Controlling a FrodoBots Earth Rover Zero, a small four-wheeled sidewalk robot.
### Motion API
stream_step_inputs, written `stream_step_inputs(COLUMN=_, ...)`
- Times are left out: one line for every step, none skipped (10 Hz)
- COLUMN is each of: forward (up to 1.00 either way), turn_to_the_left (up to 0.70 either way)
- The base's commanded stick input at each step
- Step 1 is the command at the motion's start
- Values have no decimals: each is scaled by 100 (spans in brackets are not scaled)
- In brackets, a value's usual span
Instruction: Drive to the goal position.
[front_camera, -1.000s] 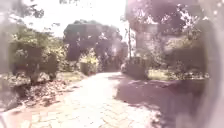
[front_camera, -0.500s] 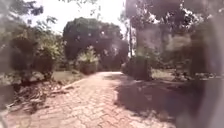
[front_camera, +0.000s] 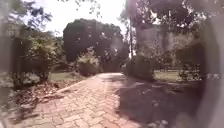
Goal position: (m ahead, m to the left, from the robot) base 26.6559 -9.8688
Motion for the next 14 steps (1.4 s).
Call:
stream_step_inputs(forward=70, turn_to_the_left=0)
stream_step_inputs(forward=70, turn_to_the_left=0)
stream_step_inputs(forward=70, turn_to_the_left=0)
stream_step_inputs(forward=70, turn_to_the_left=0)
stream_step_inputs(forward=70, turn_to_the_left=0)
stream_step_inputs(forward=70, turn_to_the_left=0)
stream_step_inputs(forward=70, turn_to_the_left=0)
stream_step_inputs(forward=70, turn_to_the_left=0)
stream_step_inputs(forward=70, turn_to_the_left=0)
stream_step_inputs(forward=70, turn_to_the_left=0)
stream_step_inputs(forward=70, turn_to_the_left=0)
stream_step_inputs(forward=70, turn_to_the_left=0)
stream_step_inputs(forward=70, turn_to_the_left=0)
stream_step_inputs(forward=70, turn_to_the_left=0)
